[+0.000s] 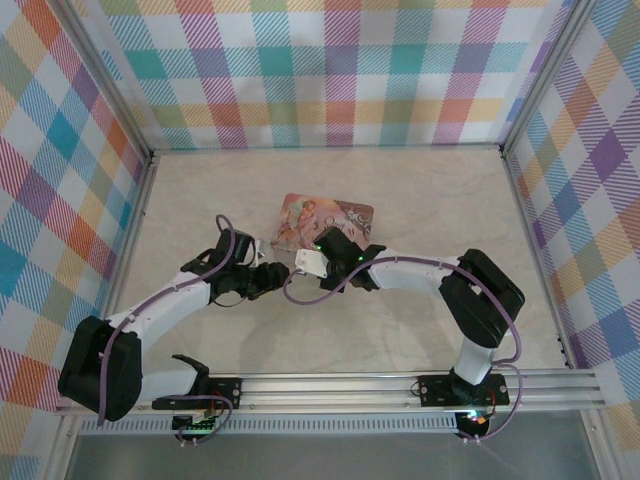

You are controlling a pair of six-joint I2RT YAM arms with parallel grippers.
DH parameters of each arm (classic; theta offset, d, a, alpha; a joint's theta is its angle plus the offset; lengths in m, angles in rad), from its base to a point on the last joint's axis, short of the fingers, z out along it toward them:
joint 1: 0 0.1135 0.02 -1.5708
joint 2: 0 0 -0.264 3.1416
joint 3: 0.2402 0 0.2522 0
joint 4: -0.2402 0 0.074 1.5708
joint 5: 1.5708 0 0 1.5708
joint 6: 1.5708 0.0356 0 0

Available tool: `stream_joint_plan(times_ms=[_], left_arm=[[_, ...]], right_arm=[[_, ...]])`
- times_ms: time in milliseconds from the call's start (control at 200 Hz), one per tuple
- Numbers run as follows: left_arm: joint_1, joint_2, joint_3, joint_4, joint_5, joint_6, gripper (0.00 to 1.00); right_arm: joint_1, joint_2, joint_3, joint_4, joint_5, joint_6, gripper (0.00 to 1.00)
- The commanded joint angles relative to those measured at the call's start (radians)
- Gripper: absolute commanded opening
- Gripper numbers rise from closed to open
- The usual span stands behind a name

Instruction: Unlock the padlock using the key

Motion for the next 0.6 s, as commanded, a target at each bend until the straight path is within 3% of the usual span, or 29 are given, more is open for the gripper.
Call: stream_joint_plan(times_ms=[0,220,595], left_arm=[[0.008,-0.046,-0.012,-0.04,0.009,-0.002,0.6],[0.008,-0.066,-0.01,-0.042,-0.007,0.007,0.61],[0.007,-0.017,0.01,0.036,0.058,-0.008,0.62]], right_arm=[[0.008,-0.074,0.004,0.017,-0.014,0.044,0.0],[0.006,-0.222,-0.056,0.032,0.022,0.156,0.0],[-0.059,-0.387,-0.077,-0.105,0.097,0.394,0.0]])
